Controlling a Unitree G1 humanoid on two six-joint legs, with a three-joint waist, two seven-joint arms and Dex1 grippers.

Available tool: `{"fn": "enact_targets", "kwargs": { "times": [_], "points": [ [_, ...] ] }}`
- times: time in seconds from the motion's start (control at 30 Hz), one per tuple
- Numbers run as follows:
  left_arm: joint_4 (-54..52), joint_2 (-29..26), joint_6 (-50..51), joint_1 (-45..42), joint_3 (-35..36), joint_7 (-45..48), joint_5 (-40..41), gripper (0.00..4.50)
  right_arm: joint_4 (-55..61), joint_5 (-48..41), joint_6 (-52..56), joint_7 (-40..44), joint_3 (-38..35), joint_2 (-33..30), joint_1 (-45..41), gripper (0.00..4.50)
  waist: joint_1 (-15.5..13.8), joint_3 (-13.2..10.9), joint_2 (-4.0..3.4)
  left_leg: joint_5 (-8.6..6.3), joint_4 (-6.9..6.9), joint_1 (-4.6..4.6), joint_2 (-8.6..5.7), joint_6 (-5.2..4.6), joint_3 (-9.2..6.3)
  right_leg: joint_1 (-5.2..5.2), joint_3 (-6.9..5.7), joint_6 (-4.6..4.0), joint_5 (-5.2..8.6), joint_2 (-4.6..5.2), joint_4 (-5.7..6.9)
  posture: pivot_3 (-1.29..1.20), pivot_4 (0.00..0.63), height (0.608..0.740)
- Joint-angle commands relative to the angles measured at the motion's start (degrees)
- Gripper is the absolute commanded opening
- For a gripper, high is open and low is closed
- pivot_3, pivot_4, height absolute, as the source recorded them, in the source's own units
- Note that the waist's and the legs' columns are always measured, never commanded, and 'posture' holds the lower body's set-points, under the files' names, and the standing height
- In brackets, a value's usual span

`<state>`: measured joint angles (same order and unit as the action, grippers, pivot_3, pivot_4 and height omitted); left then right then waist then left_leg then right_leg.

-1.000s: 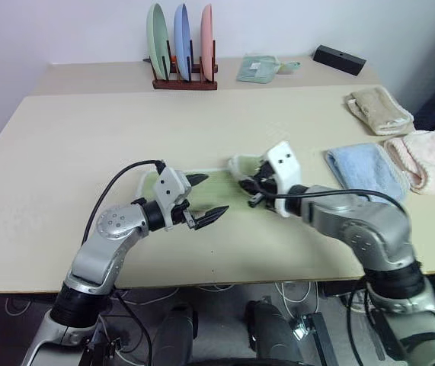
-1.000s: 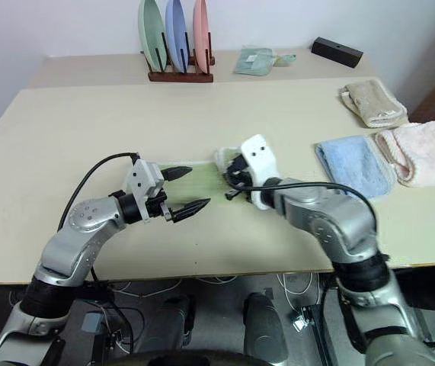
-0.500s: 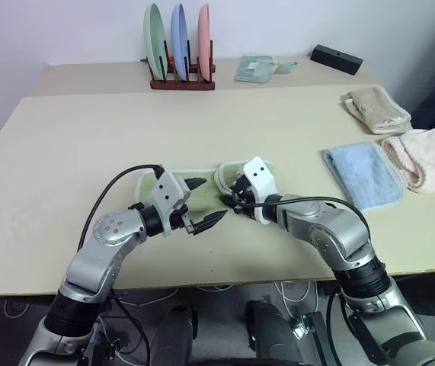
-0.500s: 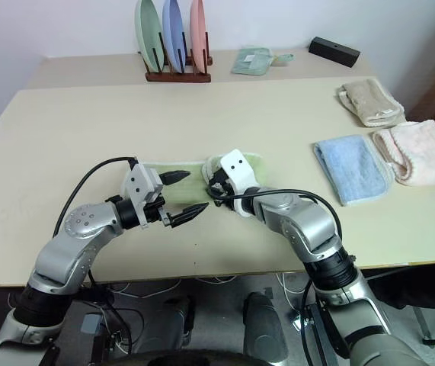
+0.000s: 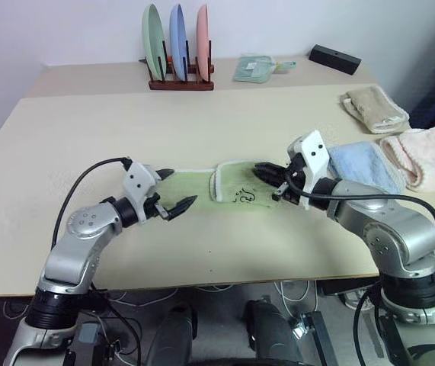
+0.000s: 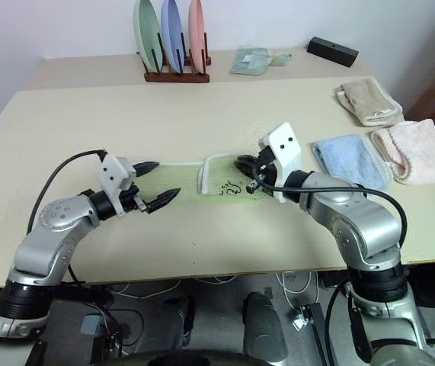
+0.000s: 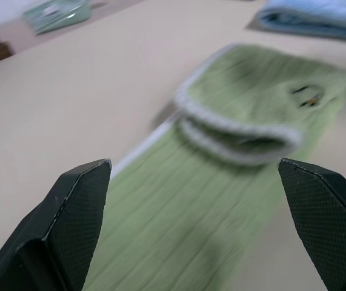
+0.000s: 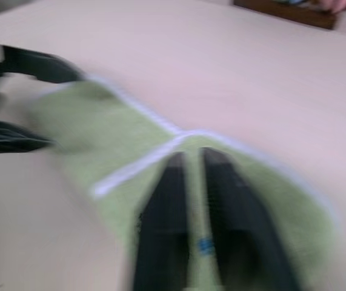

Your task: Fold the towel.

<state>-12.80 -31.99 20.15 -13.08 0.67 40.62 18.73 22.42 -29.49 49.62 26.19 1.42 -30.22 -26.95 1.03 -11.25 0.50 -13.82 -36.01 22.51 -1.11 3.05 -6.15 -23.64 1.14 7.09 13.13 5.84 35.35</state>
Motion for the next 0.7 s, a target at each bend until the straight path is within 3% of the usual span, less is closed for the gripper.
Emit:
{"fn": "enact_targets", "kwargs": {
  "times": [0.03, 0.3, 0.5, 0.6, 0.7],
  "points": [
    [0.31, -0.57, -2.13, -0.08, 1.87, 0.33, -0.18, 4.50, -6.73, 4.25, -6.25, -1.06, 2.49, 4.26, -2.51, 0.07, 0.01, 0.00, 0.00, 0.00, 0.00, 0.00, 0.00, 0.00, 0.00, 0.00, 0.00, 0.00, 0.00, 0.00, 0.00, 0.00, 0.150, 0.740],
    [-1.30, -0.14, -1.20, 3.55, 4.80, -2.20, 0.78, 4.50, -25.56, 14.58, -18.19, 2.94, 12.96, 10.97, -0.26, 0.07, 0.08, 0.00, 0.00, 0.01, 0.03, 0.01, 0.00, 0.01, -0.01, -0.02, 0.01, 0.02, -0.02, 0.00, 0.01, 0.00, 0.150, 0.740],
    [-7.80, -0.17, 2.46, 10.86, 9.33, -4.40, 3.84, 4.50, -24.54, 17.27, -20.22, 2.98, 11.69, 10.98, 0.75, 0.07, 0.24, 0.04, 0.07, 0.00, 0.06, -0.12, 0.01, 0.02, -0.02, 0.05, 0.01, 0.01, -0.01, 0.00, 0.05, 0.00, 0.150, 0.740],
    [-13.18, 1.20, 9.35, 16.01, 14.36, -6.71, 11.36, 4.50, -18.12, 14.85, -20.18, 6.21, 8.66, 8.81, -0.53, 0.89, 0.14, 0.03, 0.04, 0.00, 0.06, -0.09, 0.01, 0.02, -0.03, 0.03, 0.02, 0.01, -0.01, 0.00, 0.02, 0.00, 0.150, 0.740],
    [-18.12, 3.96, 18.71, 20.51, 20.11, -11.95, 22.41, 4.50, -12.61, 15.54, -22.43, 10.64, 8.30, 4.48, -2.42, 2.35, -0.02, 0.01, 0.05, 0.00, 0.02, -0.04, 0.01, 0.02, -0.04, 0.03, 0.01, 0.01, -0.01, 0.02, 0.01, 0.00, 0.150, 0.740]
  ]
}}
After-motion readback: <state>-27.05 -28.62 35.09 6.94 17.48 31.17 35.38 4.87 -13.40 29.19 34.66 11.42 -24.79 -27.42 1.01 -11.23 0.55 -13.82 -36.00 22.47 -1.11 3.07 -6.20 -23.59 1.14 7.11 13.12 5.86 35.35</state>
